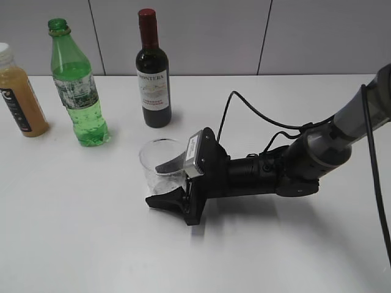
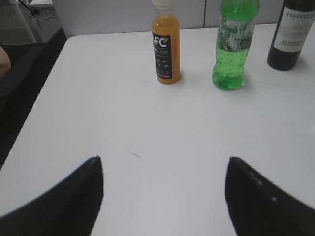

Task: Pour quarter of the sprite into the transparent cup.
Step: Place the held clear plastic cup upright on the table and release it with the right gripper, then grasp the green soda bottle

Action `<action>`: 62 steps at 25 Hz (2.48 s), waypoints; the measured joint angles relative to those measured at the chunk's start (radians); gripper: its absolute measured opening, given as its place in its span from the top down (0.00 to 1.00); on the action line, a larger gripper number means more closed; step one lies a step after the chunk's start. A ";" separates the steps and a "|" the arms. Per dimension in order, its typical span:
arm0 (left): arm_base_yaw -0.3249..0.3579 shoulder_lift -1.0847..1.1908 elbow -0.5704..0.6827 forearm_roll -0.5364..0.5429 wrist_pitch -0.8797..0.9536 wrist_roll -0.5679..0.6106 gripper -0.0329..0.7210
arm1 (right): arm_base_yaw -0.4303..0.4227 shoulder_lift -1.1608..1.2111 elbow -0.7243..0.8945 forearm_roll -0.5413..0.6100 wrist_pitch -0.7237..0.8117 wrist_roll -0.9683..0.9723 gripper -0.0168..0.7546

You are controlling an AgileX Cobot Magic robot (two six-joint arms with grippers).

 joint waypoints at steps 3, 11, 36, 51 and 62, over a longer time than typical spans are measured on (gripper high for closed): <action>0.000 0.000 0.000 0.000 0.000 0.000 0.17 | 0.000 0.000 0.000 0.000 0.001 -0.015 0.18; 0.000 0.000 0.000 0.000 0.000 0.000 0.17 | 0.000 -0.001 0.001 0.000 0.013 -0.021 0.14; 0.000 0.000 0.000 0.000 0.000 0.000 0.17 | -0.176 -0.182 0.230 -0.016 0.089 -0.063 0.14; 0.000 0.000 0.000 0.000 0.000 0.000 0.17 | -0.196 -0.425 0.241 0.384 0.527 -0.174 0.18; 0.000 0.000 0.000 0.000 0.000 0.000 0.17 | -0.312 -0.538 0.111 0.782 0.925 -0.282 0.20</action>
